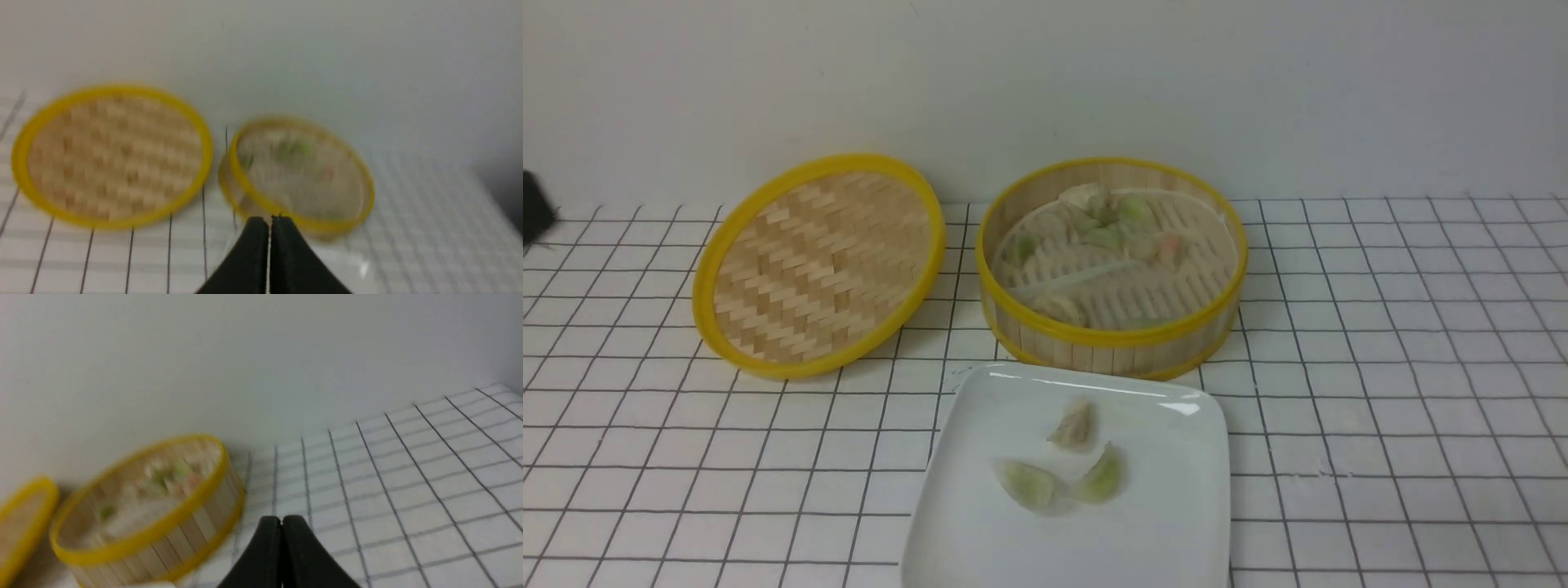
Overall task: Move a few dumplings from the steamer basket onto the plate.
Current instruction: Use the left arm to grab a dumpling from the steamer
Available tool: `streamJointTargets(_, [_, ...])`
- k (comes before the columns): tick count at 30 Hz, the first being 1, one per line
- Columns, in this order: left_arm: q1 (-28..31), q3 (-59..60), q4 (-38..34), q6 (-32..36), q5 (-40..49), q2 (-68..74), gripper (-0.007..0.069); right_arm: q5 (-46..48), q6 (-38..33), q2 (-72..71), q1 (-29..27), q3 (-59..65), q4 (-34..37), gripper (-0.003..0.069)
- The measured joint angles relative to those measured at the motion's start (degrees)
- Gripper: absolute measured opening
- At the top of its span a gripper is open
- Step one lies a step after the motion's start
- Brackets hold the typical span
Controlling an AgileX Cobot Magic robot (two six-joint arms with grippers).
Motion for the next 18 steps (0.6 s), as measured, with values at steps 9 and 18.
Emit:
streamJointTargets(9, [-3.7,-11.5,-1.3,12.4,16.4,31.7,-0.0006,-9.6,4.8,0.0,0.0,0.0,7.1,-0.0015])
streamJointTargets(18, [-16.8,-31.5,5.1,12.6,16.2,50.3,-0.0006,23.3,3.6,7.2,3.4,-17.3,7.1,-0.0015])
